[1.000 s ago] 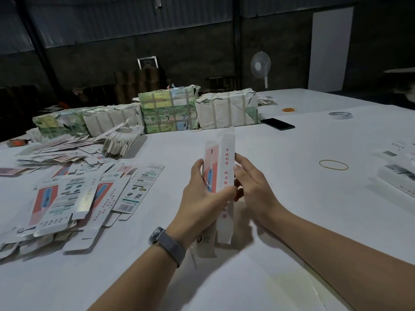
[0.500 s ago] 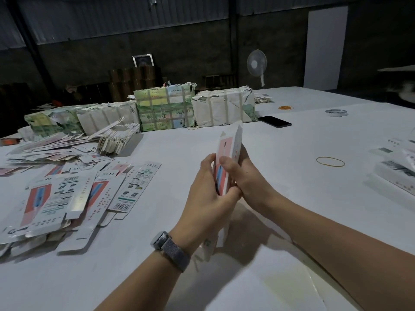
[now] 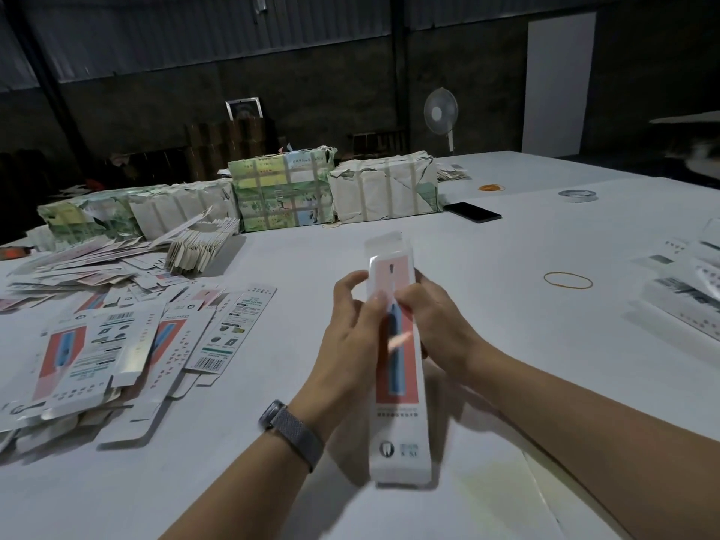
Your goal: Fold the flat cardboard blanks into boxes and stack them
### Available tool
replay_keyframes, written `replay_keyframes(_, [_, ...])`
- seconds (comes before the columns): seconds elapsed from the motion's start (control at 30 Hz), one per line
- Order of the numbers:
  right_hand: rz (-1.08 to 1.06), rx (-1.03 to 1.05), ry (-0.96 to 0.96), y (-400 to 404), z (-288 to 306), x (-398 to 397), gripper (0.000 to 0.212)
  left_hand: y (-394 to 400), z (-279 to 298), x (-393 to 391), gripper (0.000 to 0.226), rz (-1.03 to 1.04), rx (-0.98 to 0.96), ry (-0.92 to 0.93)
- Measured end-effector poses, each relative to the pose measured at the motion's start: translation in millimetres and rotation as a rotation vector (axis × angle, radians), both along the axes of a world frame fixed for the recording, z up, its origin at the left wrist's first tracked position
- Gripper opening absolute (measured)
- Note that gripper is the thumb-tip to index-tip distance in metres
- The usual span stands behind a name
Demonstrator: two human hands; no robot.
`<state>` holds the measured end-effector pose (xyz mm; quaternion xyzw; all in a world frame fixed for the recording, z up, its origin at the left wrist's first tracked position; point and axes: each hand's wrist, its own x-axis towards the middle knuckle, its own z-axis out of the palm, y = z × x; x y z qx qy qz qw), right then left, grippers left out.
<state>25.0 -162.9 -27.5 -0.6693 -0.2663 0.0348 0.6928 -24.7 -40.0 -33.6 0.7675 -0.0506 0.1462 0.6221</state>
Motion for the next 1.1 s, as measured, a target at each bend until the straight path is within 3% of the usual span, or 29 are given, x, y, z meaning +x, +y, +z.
replay_keyframes(0.07, [0.037, -0.021, -0.002, 4.4, -4.2, -3.0, 0.032, 3.3, -1.2, 2.7, 0.012, 0.052, -0.059, -0.037])
replay_keyframes(0.27, [0.039, -0.026, 0.046, 5.5, -12.5, -5.3, 0.032, 6.3, -6.2, 6.0, 0.014, 0.062, -0.077, -0.063])
replay_keyframes(0.43, [0.036, -0.05, 0.076, 1.1, -13.3, -5.5, 0.034, 7.7, -9.6, 5.9, 0.028, 0.017, -0.049, -0.008])
replay_keyframes(0.7, [0.044, -0.023, 0.081, 3.6, -13.1, -8.3, 0.036, 8.1, -5.6, 5.6, 0.017, -0.002, -0.071, -0.076])
replay_keyframes(0.9, [-0.093, -0.033, 0.089, 7.0, -12.3, -6.9, 0.062, 3.8, -3.0, 5.3, 0.016, 0.01, -0.049, -0.092])
replay_keyframes(1.1, [-0.108, 0.041, 0.068, 4.8, -12.3, -6.4, 0.026, 4.6, -3.3, 4.9, 0.016, 0.01, -0.061, -0.077])
